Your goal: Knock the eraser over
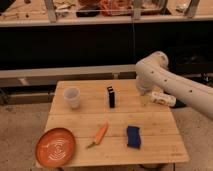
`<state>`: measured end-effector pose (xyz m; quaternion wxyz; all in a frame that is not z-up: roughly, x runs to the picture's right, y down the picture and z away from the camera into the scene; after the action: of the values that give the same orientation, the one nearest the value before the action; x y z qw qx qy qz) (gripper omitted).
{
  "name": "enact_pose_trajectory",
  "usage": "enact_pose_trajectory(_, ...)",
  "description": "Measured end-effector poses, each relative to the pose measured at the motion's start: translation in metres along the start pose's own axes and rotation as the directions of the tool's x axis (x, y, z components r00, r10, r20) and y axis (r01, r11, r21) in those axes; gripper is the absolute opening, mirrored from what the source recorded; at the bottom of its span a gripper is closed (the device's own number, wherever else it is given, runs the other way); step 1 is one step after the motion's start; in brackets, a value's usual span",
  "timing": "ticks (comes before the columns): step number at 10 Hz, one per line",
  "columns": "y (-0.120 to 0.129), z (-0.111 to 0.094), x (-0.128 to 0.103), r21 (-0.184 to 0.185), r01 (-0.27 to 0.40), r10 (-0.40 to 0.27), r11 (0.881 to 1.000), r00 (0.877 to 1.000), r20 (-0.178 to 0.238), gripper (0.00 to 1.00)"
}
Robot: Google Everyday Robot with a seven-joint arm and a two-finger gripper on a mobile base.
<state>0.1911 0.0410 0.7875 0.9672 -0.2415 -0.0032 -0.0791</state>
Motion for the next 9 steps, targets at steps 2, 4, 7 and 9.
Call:
enact_pose_trajectory(2, -0.006, 0.008, -0.006, 0.001, 0.016, -0.016, 1.0, 1.0, 0.003, 0.8)
enact_pose_trajectory(4, -0.007, 0.014, -0.01, 0.002, 0.029, -0.029, 1.0, 1.0, 0.011, 0.8)
enact_pose_trajectory(7, -0.013, 0.023, -0.019, 0.002, 0.05, -0.05, 0.999, 0.999, 0.015, 0.8)
enact_pose_trajectory(9, -0.016, 0.03, -0.023, 0.002, 0.063, -0.063, 0.998, 0.998, 0.019, 0.8)
